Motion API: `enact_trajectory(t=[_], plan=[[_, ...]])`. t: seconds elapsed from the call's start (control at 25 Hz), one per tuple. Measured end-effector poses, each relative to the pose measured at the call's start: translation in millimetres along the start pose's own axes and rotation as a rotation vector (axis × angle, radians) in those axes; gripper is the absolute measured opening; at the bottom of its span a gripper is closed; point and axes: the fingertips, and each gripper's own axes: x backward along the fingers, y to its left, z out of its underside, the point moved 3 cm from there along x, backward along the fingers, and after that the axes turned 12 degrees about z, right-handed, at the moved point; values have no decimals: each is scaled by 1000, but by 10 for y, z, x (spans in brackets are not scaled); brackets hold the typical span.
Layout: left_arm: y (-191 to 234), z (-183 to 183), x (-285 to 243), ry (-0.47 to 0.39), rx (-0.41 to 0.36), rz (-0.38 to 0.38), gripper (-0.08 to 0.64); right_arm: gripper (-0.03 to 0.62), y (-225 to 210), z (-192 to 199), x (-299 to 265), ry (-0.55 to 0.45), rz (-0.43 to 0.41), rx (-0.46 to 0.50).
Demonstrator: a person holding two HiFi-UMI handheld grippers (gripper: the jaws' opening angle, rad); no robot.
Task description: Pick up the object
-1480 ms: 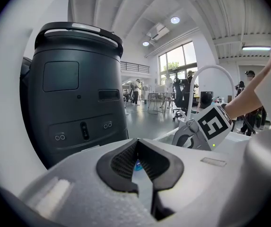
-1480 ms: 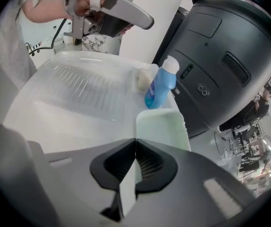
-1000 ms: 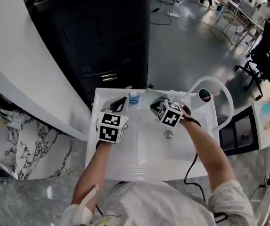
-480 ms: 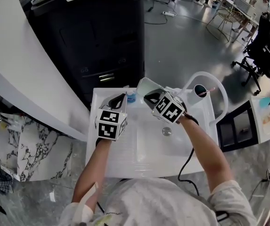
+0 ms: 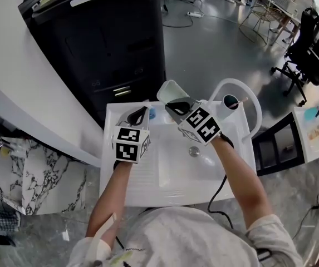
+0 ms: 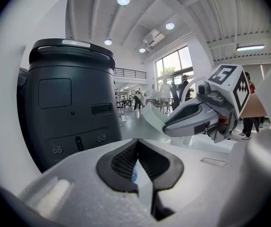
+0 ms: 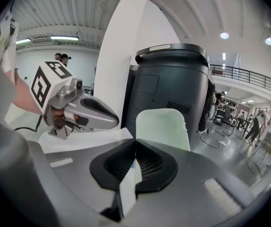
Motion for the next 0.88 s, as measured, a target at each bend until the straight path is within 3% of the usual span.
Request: enact_trajectory(t=[0.44,0.88], plan=[[-256,-205,-10,-50,-18,-45,0,9,-254,-229,575,-150,125,-155],[-534,-319,40,-85,-19,-88,0,9,-466,-48,987,-196,207,-271]])
